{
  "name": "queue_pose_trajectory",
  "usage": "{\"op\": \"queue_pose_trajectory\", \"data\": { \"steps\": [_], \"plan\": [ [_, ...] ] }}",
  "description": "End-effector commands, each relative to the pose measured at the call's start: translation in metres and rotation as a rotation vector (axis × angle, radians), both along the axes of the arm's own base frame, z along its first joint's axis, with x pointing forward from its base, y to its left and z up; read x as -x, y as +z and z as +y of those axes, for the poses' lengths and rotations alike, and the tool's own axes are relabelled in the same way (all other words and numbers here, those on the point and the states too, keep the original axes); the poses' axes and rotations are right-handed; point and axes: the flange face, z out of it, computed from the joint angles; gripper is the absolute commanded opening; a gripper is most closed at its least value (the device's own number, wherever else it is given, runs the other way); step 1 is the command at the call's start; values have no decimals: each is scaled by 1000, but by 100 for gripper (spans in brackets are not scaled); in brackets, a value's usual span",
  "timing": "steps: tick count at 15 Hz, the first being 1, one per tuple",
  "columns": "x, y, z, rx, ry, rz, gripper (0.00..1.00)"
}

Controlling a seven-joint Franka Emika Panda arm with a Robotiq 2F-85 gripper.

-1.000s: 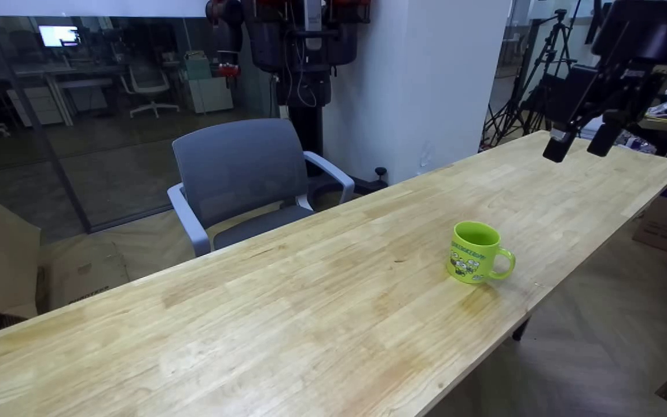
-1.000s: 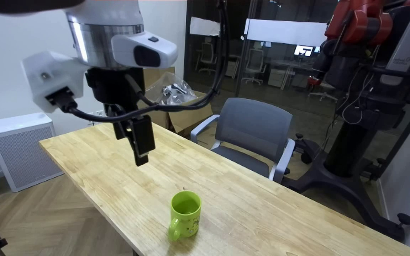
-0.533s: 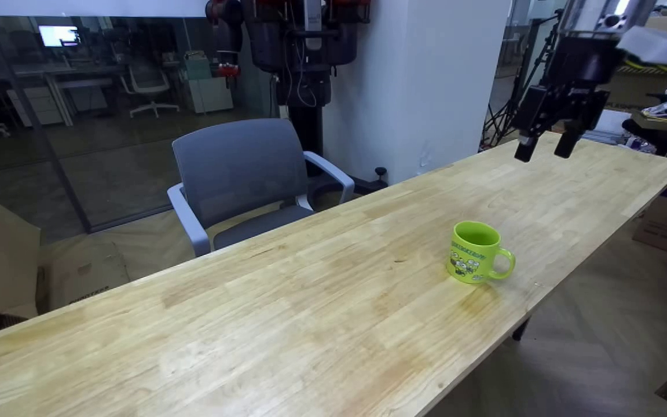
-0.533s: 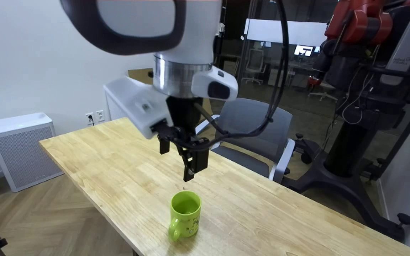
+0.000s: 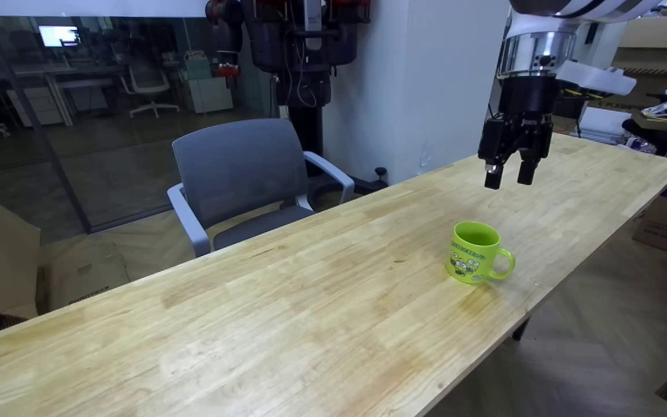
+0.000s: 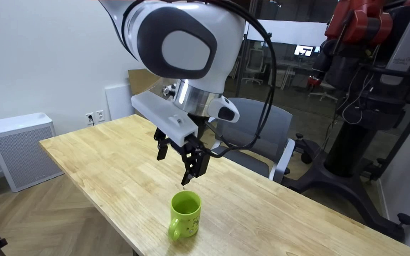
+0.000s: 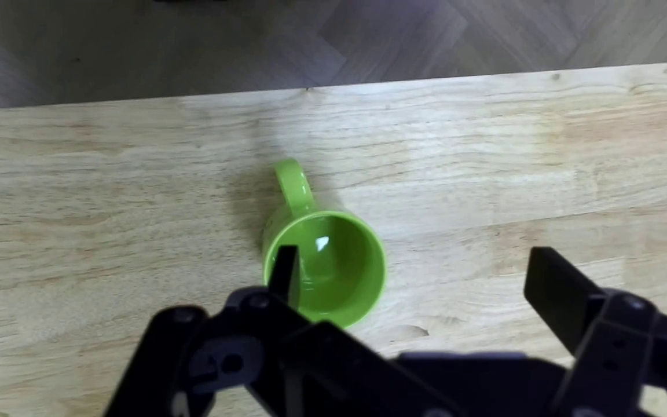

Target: Move the mug closer to the chair

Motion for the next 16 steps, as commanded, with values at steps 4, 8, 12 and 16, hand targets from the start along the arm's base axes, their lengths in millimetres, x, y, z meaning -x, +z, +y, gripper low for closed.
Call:
{"op": "queue_pose_trajectory", "data": {
  "steps": [4,8,12,16],
  "plan": [
    [-3,-13,7,120,-7,5,100],
    [-10,-34,29,245,11,-22,100],
    [-19,-53,48,266,33,-70,100],
    [-20,-67,56,216,29,-141,100]
  ]
}}
